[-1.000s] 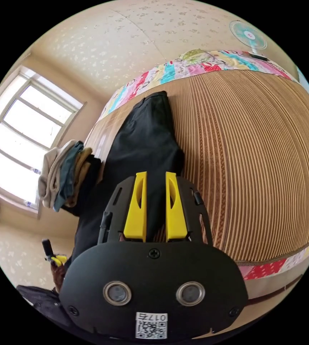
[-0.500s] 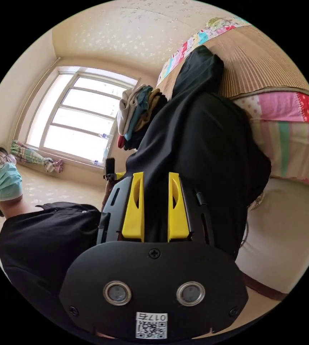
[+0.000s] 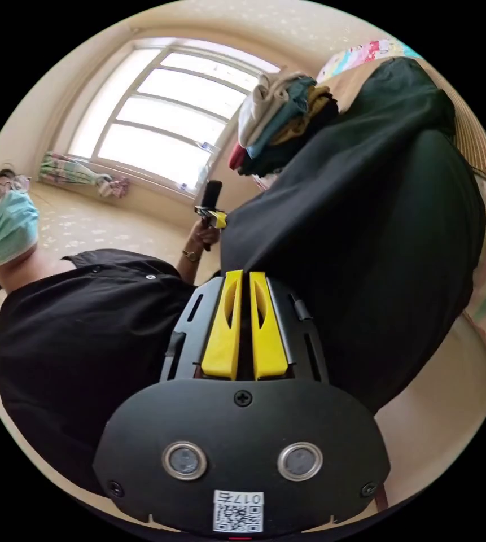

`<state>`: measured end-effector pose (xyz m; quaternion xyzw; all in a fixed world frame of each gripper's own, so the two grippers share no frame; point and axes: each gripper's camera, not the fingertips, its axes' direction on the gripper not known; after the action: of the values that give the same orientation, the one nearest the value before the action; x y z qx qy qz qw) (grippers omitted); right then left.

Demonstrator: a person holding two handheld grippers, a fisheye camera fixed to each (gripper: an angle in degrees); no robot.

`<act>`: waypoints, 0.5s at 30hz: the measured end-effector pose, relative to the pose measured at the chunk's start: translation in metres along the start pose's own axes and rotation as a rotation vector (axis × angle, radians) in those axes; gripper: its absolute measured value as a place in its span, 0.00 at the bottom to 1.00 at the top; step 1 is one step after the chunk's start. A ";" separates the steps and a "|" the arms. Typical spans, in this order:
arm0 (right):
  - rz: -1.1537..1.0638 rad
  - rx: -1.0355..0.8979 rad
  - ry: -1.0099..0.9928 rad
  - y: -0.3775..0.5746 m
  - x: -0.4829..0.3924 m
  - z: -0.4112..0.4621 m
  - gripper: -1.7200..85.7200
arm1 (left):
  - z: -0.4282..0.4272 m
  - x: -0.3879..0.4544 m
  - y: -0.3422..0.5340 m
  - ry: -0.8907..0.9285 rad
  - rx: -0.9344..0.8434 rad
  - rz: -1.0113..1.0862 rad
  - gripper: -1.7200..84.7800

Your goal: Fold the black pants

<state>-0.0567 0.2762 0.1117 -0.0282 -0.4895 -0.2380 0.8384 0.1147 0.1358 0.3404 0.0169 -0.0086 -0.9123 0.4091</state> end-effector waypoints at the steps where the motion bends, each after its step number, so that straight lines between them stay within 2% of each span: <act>1: 0.036 -0.011 0.030 -0.001 0.005 0.002 0.08 | -0.009 -0.010 0.002 0.021 0.046 -0.025 0.08; 3: 0.086 0.022 0.052 -0.002 0.011 -0.004 0.11 | -0.028 -0.021 0.005 0.026 0.147 -0.055 0.11; 7: 0.119 0.099 0.113 -0.018 0.011 -0.021 0.16 | -0.051 -0.028 -0.018 -0.112 0.314 -0.078 0.18; 11: 0.159 0.076 0.183 -0.037 0.013 -0.012 0.18 | -0.025 -0.051 -0.065 -0.091 0.268 -0.119 0.23; 13: 0.204 0.074 0.160 -0.040 0.019 -0.008 0.18 | -0.002 -0.054 -0.082 -0.002 0.218 -0.108 0.23; 15: 0.235 0.082 0.149 -0.040 0.022 -0.004 0.19 | -0.001 -0.047 -0.078 -0.052 0.245 -0.131 0.21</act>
<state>-0.0616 0.2314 0.1204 -0.0335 -0.4287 -0.1195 0.8949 0.0877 0.2227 0.3378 0.0435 -0.1296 -0.9292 0.3433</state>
